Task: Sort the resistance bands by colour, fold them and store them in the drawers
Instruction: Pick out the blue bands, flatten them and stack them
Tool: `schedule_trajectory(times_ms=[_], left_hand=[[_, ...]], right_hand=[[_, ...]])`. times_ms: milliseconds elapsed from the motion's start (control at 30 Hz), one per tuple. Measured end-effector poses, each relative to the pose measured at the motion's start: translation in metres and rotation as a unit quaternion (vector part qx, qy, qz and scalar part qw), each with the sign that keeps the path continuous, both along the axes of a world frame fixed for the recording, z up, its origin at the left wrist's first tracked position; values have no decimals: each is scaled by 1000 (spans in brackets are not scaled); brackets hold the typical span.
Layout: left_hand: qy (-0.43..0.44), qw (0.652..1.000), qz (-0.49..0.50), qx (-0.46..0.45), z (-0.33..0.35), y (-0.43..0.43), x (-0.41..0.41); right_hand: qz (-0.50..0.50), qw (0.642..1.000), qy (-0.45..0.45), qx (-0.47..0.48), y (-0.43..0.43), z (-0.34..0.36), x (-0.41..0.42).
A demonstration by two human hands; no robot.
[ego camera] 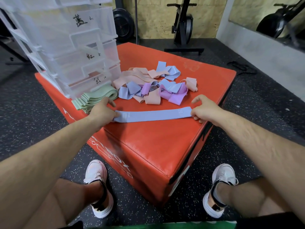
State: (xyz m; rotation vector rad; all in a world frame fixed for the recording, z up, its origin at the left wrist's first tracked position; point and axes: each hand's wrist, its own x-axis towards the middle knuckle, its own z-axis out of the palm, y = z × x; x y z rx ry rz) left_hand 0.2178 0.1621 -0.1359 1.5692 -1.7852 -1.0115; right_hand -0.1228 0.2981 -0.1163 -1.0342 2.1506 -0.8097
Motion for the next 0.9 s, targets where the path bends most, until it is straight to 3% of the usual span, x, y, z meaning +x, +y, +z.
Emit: schedule_trajectory(times_ms=[100,200,300,433,533,667,900], left_hand=[[-13,1000,-15,-16,-2,0,-2],[-71,996,-32,-45,-6,1,-4],[-159,980,-61,-99,-11,0,-4],[-213,966,-83,-121,-10,-2,-5],[-251,942,-101,-197,-5,-5,-14],[-235,929,-111,-266,18,-11,-52],[-115,938,-185,-270,39,-16,-147]], right_hand=[[35,999,18,15,7,1,-1],[83,990,106,30,13,-4,-1],[104,978,177,25,18,-7,-2],[133,965,224,42,16,-4,-2],[134,956,260,5,5,9,2],[144,933,315,-97,-24,17,3],[156,922,349,-55,-73,9,-2]])
